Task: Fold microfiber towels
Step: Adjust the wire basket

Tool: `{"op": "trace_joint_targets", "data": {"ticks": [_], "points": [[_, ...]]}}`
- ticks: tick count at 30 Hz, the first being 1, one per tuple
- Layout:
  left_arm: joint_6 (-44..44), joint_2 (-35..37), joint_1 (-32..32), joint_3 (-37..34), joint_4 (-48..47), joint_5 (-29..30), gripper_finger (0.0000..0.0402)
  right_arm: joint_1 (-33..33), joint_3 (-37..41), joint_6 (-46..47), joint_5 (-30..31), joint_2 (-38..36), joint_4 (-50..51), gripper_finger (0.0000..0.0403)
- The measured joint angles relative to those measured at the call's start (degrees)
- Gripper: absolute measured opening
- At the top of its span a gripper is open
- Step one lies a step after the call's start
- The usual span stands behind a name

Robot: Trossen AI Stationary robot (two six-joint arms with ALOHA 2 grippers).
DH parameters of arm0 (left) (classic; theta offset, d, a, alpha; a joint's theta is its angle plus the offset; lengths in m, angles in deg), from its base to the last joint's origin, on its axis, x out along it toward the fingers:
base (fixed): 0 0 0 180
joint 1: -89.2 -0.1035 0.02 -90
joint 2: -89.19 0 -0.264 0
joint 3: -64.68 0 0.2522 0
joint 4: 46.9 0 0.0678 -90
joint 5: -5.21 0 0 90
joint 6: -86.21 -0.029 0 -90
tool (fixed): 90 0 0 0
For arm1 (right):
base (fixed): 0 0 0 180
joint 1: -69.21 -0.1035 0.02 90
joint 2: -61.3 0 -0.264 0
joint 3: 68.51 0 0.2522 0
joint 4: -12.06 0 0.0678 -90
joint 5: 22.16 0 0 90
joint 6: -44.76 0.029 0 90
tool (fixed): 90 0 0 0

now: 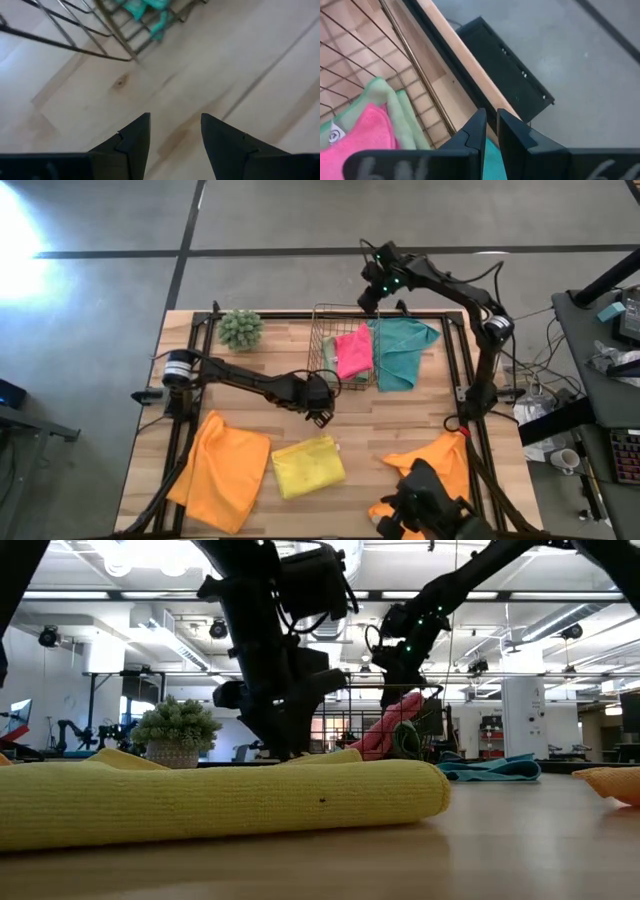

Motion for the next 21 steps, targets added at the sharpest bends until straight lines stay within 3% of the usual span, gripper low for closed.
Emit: {"op": "trace_joint_targets", "data": {"ticks": [21], "points": [[-2.8,0.0,-8.6,0.2,-0.2,0.1,0.0160,0.4,-0.6,-3.5,0.0,0.6,14.2,0.0038]]}}
